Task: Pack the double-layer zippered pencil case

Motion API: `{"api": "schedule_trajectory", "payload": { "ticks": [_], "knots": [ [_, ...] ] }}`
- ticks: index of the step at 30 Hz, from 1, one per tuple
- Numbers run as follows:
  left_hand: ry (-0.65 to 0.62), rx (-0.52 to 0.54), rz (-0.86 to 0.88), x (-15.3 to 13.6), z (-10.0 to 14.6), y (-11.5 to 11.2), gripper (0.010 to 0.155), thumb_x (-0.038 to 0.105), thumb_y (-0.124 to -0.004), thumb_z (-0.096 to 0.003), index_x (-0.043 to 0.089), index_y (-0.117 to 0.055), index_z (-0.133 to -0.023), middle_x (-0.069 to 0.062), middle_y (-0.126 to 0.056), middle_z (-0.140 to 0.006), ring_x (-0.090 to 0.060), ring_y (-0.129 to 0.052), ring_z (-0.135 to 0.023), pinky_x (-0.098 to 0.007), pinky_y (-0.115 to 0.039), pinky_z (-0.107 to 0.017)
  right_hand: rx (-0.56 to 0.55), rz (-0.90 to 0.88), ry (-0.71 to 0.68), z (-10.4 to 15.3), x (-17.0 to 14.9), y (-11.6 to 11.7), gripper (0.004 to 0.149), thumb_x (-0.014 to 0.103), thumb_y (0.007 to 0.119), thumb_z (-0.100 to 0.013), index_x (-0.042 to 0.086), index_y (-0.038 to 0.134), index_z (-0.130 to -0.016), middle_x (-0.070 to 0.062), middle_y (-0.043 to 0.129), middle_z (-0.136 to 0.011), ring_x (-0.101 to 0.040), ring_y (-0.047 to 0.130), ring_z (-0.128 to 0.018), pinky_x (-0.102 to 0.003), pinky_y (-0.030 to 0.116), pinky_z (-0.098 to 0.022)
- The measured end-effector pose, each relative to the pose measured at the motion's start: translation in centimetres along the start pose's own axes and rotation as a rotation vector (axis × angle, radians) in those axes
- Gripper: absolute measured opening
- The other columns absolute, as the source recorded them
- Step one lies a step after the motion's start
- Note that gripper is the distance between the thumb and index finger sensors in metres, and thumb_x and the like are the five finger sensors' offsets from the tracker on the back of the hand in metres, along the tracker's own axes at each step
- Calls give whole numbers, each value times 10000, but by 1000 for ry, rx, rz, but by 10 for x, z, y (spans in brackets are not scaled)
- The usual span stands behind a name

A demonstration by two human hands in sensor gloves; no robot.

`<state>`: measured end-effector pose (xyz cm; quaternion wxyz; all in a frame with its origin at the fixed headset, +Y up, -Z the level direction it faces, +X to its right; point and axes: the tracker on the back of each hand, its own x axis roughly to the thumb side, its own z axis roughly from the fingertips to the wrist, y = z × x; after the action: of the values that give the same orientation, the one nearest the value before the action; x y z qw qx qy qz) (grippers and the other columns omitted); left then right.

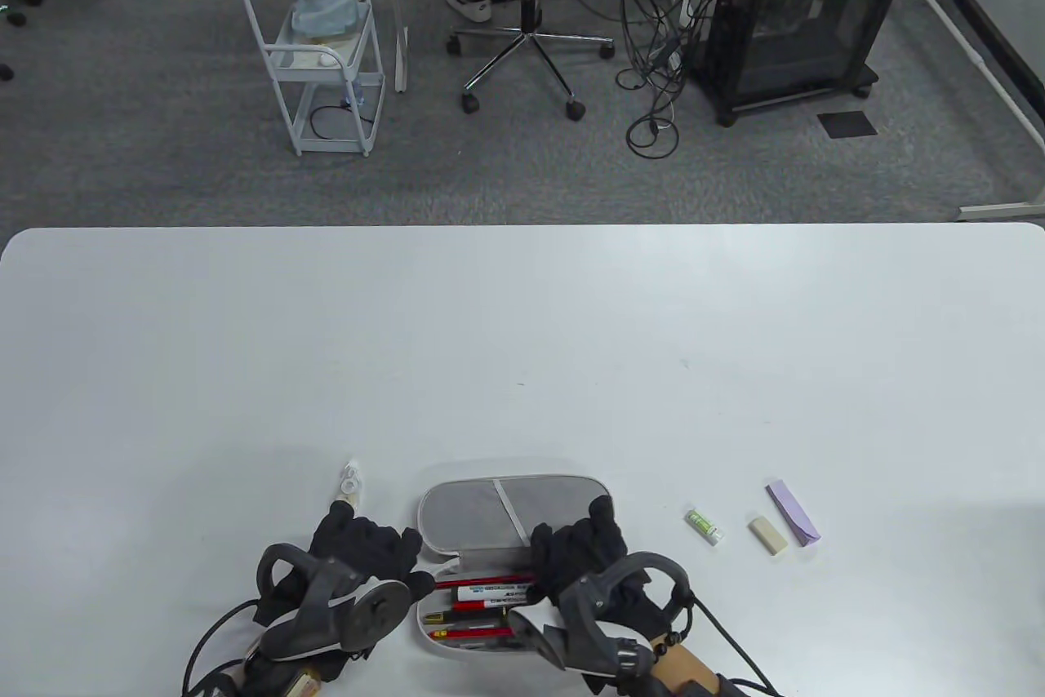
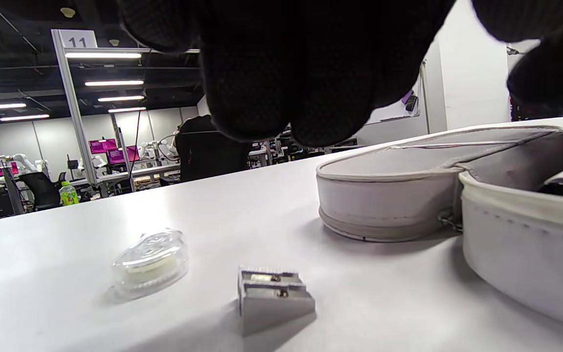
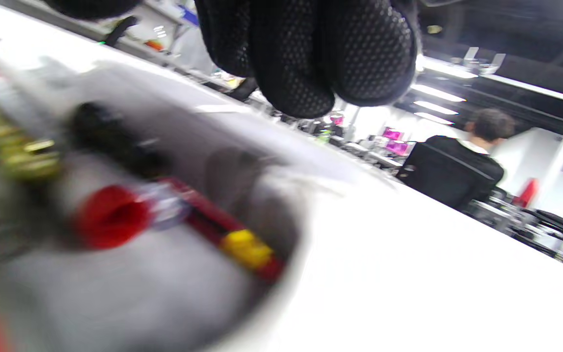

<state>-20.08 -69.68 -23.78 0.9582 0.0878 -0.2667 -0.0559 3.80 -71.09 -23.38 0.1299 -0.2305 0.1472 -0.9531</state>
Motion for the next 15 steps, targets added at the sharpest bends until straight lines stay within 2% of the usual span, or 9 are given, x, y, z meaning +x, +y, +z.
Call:
{"api": "schedule_trajectory", "payload": {
  "ticks": [3, 5, 7, 9, 12, 15],
  "knots": [
    [1, -1, 6, 0, 0, 0, 563, 631, -639, -437, 273, -824, -830, 36, -995, -744, -279, -985, -710, -547, -667, -674, -32, -22, 245, 1, -62, 0, 668, 574, 696, -384, 209, 733, -942, -39, 909, -818, -289, 873, -714, -552, 485, -700],
    [2, 0, 5, 0, 0, 0, 564, 631, -638, -436, 272, -827, -828, 36, -995, -743, -278, -985, -710, -545, -667, -675, -9, -30, 438, 8, -106, 8, 669, 565, 709, -393, 195, 726, -950, -57, 893, -838, -302, 861, -726, -562, 476, -699],
    [3, 1, 6, 0, 0, -1, 565, 631, -638, -436, 271, -826, -829, 36, -995, -743, -277, -984, -711, -545, -668, -675, 44, -69, 619, 21, -152, 26, 673, 556, 719, -401, 181, 711, -960, -78, 867, -870, -319, 840, -749, -573, 464, -698],
    [3, -1, 7, 0, -1, -1, 563, 631, -639, -436, 272, -826, -829, 36, -995, -744, -277, -986, -709, -546, -667, -675, 164, -190, 809, 41, -191, 54, 688, 546, 735, -407, 156, 696, -973, -118, 827, -912, -353, 806, -779, -597, 432, -697],
    [9, -12, 3, -1, -2, -3, 564, 631, -639, -437, 272, -824, -830, 36, -994, -745, -279, -985, -710, -546, -668, -675, 276, -235, 991, 60, -220, 78, 704, 548, 750, -403, 142, 698, -976, -141, 823, -911, -367, 797, -775, -601, 427, -694],
    [15, -19, 2, -2, -2, -3, 565, 631, -639, -436, 272, -825, -830, 37, -995, -744, -277, -985, -711, -545, -668, -675, 357, -235, 1057, 67, -231, 91, 720, 580, 743, -393, 157, 714, -976, -145, 827, -917, -373, 801, -776, -601, 431, -693]
  ]
}}
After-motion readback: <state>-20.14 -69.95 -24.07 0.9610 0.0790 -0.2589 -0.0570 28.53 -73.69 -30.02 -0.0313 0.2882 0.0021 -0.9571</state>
